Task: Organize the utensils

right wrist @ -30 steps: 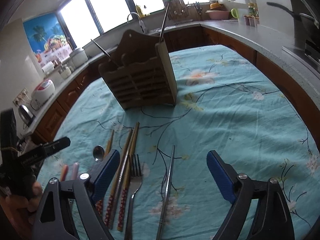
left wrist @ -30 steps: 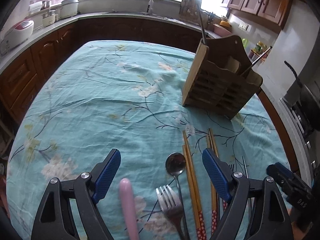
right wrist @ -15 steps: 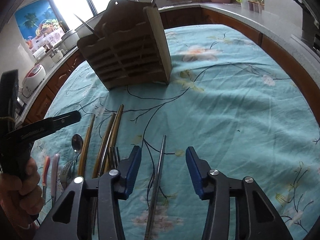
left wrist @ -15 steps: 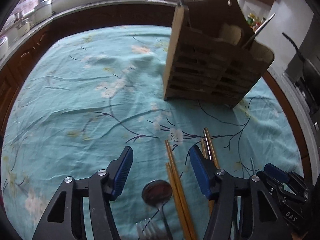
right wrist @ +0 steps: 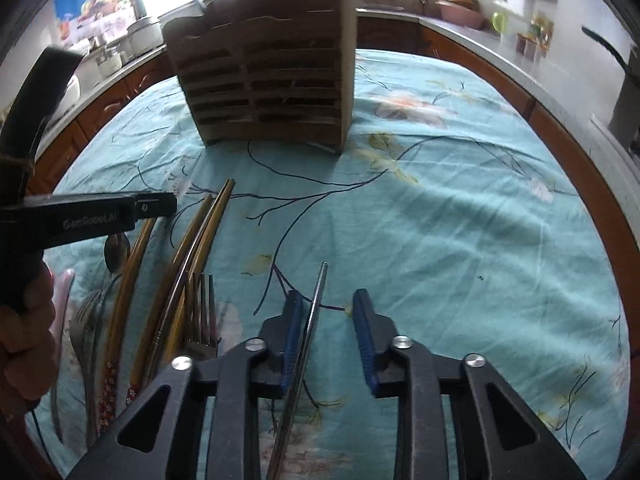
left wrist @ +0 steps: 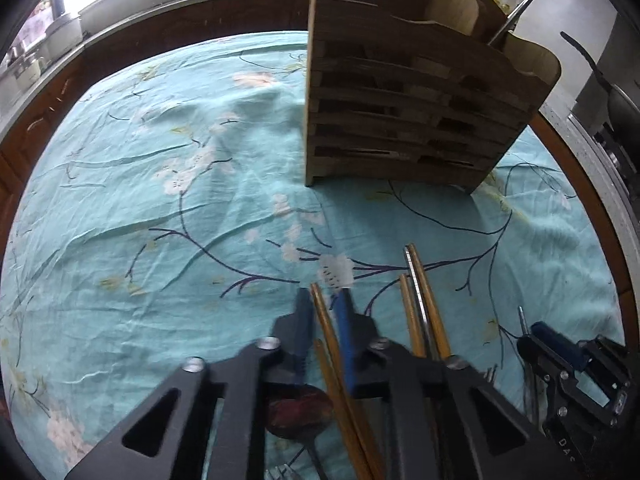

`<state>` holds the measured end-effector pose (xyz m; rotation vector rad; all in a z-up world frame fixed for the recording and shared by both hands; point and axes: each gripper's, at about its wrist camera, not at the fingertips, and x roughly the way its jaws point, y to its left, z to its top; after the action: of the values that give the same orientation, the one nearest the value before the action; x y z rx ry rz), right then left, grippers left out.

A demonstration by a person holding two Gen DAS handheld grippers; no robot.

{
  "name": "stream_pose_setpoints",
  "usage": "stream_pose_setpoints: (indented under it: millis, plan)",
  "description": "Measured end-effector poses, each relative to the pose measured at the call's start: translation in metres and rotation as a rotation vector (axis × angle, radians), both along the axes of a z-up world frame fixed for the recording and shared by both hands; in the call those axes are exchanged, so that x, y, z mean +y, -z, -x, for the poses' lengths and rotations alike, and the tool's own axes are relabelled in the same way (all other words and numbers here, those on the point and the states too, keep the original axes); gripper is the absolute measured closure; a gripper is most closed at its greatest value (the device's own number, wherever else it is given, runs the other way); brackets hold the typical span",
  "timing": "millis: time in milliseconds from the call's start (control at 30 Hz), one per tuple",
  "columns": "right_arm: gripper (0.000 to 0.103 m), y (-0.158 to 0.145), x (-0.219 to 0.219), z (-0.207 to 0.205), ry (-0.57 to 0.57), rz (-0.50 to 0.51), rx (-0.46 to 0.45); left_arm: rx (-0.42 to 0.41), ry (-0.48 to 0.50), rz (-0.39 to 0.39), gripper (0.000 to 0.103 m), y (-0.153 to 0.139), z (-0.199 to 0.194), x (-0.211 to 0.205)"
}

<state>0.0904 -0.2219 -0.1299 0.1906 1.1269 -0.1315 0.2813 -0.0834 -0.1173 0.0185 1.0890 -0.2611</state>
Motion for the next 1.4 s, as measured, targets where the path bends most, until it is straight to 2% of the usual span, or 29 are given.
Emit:
stream_pose_setpoints:
  millis: [100,200,300,400,667,1100,1400]
  plan:
    - [0.096,-0.001,0.002,-0.002,-0.011,-0.002,-0.001,0.012,0.009,0.024,0.096,-0.001,-0.002,-0.001]
    - [0.097,-0.001,-0.001,-0.002,0.004,-0.028,-0.003,0.02,0.009,0.066,0.097,-0.005,-0.002,0.002]
    - [0.098,-0.005,-0.012,0.001,0.032,-0.104,-0.015,0.0,0.007,0.095,0.097,-0.016,0.005,0.008]
    - [0.098,-0.015,-0.02,0.003,0.052,-0.157,-0.043,-0.013,0.003,0.132,0.098,-0.029,0.015,0.014]
    - [0.099,-0.052,-0.028,0.01,0.068,-0.225,-0.136,-0.069,-0.015,0.191,0.098,-0.066,0.049,0.038]
    - [0.099,-0.085,-0.033,0.022,0.085,-0.251,-0.231,-0.161,-0.026,0.244,0.099,-0.118,0.103,0.066]
    - [0.099,-0.108,-0.034,0.03,0.09,-0.243,-0.29,-0.221,-0.021,0.263,0.099,-0.145,0.129,0.077]
